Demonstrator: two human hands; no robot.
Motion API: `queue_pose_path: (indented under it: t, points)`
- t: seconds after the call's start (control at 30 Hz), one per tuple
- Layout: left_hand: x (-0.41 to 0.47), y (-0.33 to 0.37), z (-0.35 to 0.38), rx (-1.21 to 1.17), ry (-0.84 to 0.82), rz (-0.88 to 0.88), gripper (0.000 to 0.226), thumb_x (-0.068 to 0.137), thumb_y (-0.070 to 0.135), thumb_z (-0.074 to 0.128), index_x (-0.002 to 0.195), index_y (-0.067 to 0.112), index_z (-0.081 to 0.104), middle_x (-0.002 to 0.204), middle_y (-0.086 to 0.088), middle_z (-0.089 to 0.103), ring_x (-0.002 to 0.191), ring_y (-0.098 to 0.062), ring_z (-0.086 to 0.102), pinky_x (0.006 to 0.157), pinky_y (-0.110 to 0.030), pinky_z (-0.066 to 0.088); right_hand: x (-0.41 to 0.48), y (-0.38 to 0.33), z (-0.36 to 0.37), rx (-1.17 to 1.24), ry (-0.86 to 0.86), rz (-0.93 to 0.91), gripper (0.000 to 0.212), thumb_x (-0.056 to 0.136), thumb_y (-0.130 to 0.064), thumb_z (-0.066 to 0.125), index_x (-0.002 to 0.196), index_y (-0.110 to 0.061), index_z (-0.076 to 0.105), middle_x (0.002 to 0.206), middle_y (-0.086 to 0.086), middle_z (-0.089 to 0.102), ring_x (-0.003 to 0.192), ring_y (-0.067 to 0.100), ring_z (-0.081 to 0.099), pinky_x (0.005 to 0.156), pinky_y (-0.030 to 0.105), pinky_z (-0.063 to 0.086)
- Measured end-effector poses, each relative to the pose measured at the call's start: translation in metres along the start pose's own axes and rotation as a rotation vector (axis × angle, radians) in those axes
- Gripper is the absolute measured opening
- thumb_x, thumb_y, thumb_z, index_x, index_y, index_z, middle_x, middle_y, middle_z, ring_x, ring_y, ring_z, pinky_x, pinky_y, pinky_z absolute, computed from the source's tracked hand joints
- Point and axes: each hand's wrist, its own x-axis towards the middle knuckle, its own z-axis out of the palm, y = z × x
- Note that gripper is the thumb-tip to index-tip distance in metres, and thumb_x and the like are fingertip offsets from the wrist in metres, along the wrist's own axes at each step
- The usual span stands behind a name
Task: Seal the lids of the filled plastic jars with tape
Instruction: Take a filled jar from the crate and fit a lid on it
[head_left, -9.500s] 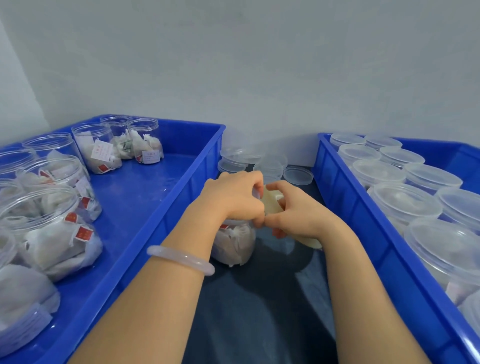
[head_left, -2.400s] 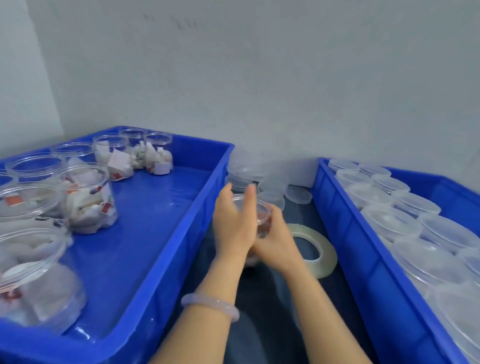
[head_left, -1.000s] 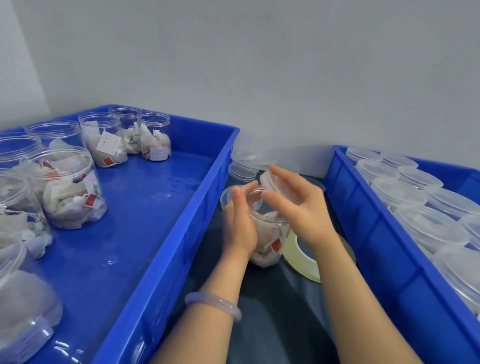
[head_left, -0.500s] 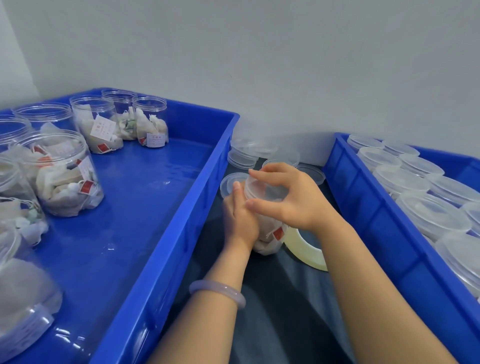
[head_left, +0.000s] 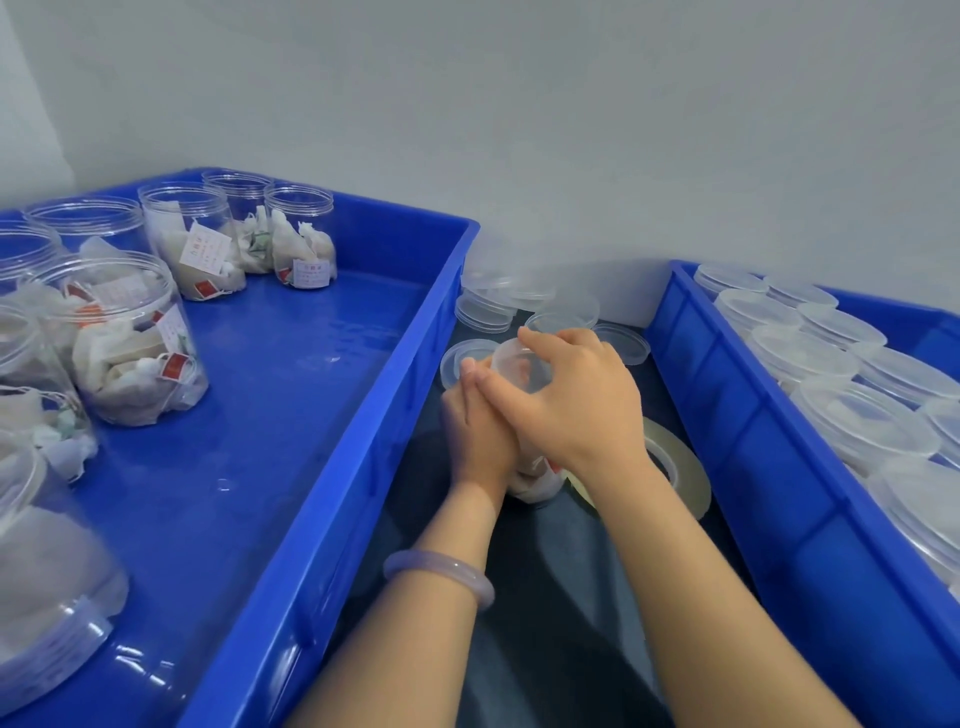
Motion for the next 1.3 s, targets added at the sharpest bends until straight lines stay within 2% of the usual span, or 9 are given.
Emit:
queue_pose_path:
  t: [0.13, 0.3, 0.43, 0.53, 0.63, 0.73, 0.9, 1.13, 1.3]
  points:
    - [-0.001, 0.002, -0.001, -0.015, -0.04, 0.074, 0.056, 0.103, 0.005, 0.028, 0.052, 0.016, 0.047, 0.04, 0.016, 0.05, 0.043, 0.006, 0.046, 0.047, -0.008, 0.035, 0.007, 0.01, -0.018, 0.221, -0.185, -0.059, 0.053, 0.074, -0.05, 0.072, 0.123, -0.033, 0.062, 0.127, -0.01, 0.056, 0.119, 0.009, 0.049, 0.092, 0.025, 0.039]
    - [0.0, -0.002, -0.003, 0.084, -0.084, 0.124, 0.057, 0.1, -0.005, 0.034, 0.049, 0.015, 0.05, 0.044, 0.015, 0.055, 0.044, 0.011, 0.048, 0.048, -0.004, 0.033, -0.008, 0.001, -0.003, 0.113, 0.145, -0.101, 0.052, 0.073, -0.052, 0.071, 0.121, -0.034, 0.064, 0.104, -0.007, 0.051, 0.093, 0.014, 0.056, 0.073, 0.031, 0.045]
    - [-0.002, 0.003, -0.002, -0.011, -0.066, 0.104, 0.047, 0.101, 0.0, 0.027, 0.063, 0.007, 0.054, 0.069, -0.001, 0.053, 0.045, 0.009, 0.048, 0.049, -0.005, 0.034, 0.006, 0.014, -0.015, 0.263, -0.074, -0.177, 0.042, 0.071, -0.037, 0.079, 0.111, -0.031, 0.07, 0.102, -0.013, 0.05, 0.095, 0.0, 0.052, 0.082, 0.024, 0.043]
    - [-0.001, 0.0, -0.002, -0.018, -0.055, 0.125, 0.066, 0.101, -0.002, 0.027, 0.044, 0.018, 0.054, 0.053, -0.003, 0.048, 0.044, 0.008, 0.048, 0.049, -0.007, 0.035, 0.009, 0.02, -0.018, 0.297, -0.177, -0.188, 0.042, 0.071, -0.037, 0.079, 0.112, -0.032, 0.07, 0.112, -0.017, 0.052, 0.105, -0.003, 0.05, 0.09, 0.019, 0.038]
    - [0.002, -0.005, -0.002, -0.009, -0.043, 0.07, 0.062, 0.102, 0.003, 0.031, 0.046, 0.023, 0.049, 0.042, 0.01, 0.047, 0.044, 0.003, 0.041, 0.05, -0.017, 0.036, -0.001, 0.011, 0.0, 0.163, 0.025, -0.044, 0.047, 0.072, -0.054, 0.072, 0.114, -0.034, 0.068, 0.128, -0.012, 0.056, 0.118, 0.01, 0.048, 0.087, 0.02, 0.033]
    - [0.002, -0.005, -0.001, 0.037, -0.05, 0.051, 0.049, 0.098, -0.004, 0.041, 0.057, 0.023, 0.038, 0.049, 0.013, 0.043, 0.044, 0.007, 0.044, 0.047, -0.006, 0.031, -0.006, -0.001, 0.009, 0.038, 0.109, 0.035, 0.049, 0.073, -0.062, 0.067, 0.113, -0.034, 0.068, 0.129, -0.01, 0.057, 0.119, 0.019, 0.047, 0.08, 0.024, 0.031]
    - [0.0, 0.0, -0.002, -0.035, -0.042, 0.075, 0.06, 0.1, 0.0, 0.031, 0.047, 0.025, 0.043, 0.04, 0.018, 0.047, 0.043, 0.007, 0.044, 0.047, -0.008, 0.034, 0.006, 0.011, -0.018, 0.305, -0.112, -0.119, 0.04, 0.072, -0.039, 0.077, 0.11, -0.028, 0.071, 0.124, -0.01, 0.061, 0.117, 0.004, 0.051, 0.096, 0.024, 0.04]
    - [-0.001, 0.005, -0.003, 0.003, -0.065, 0.083, 0.071, 0.099, 0.0, 0.03, 0.041, 0.034, 0.053, 0.039, 0.018, 0.043, 0.043, 0.003, 0.039, 0.046, -0.011, 0.031, 0.008, 0.014, -0.016, 0.418, -0.106, -0.164, 0.042, 0.071, -0.025, 0.079, 0.112, -0.027, 0.07, 0.123, -0.009, 0.063, 0.12, 0.005, 0.052, 0.104, 0.036, 0.04]
    - [0.0, 0.002, -0.003, 0.021, -0.06, 0.044, 0.045, 0.098, 0.007, 0.04, 0.06, 0.03, 0.048, 0.059, 0.017, 0.048, 0.06, -0.005, 0.041, 0.058, -0.02, 0.036, 0.004, 0.011, -0.017, 0.246, 0.269, -0.357, 0.038, 0.073, -0.042, 0.068, 0.105, -0.024, 0.072, 0.12, -0.006, 0.059, 0.109, 0.02, 0.055, 0.086, 0.025, 0.043]
